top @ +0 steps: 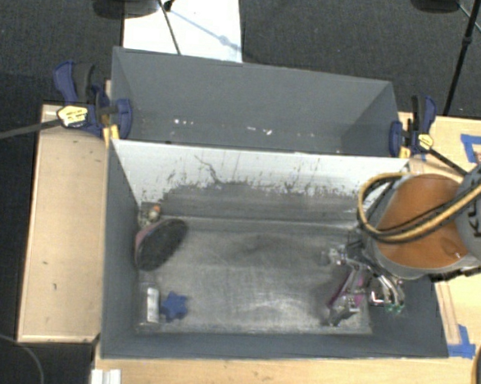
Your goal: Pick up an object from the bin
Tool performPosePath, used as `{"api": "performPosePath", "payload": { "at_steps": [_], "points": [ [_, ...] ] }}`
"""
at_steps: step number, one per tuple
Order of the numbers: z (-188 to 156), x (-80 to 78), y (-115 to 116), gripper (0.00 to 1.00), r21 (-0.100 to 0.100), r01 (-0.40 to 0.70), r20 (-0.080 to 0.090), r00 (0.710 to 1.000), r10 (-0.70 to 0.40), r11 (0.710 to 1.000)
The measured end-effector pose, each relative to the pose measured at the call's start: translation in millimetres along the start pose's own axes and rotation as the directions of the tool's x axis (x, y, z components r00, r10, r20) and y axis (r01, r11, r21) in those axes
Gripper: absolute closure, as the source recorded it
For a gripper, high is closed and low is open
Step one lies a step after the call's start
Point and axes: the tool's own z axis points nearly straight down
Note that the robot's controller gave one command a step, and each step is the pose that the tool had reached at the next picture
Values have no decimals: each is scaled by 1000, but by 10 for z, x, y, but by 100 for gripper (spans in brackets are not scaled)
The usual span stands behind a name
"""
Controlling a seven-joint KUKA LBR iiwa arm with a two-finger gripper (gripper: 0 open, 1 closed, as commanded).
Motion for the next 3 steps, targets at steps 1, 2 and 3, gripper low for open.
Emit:
{"api": "performPosePath", "payload": {
  "at_steps": [1, 2, 3],
  "points": [
    [-415, -144, -617, 0, 2, -94, 4, 996, 94, 996],
    [-6, -211, -557, 0, -7, 197, 1, 980, -197, 980],
    [-572, -713, -363, 0, -2, -100, 4, 995, 100, 995]
  ]
}}
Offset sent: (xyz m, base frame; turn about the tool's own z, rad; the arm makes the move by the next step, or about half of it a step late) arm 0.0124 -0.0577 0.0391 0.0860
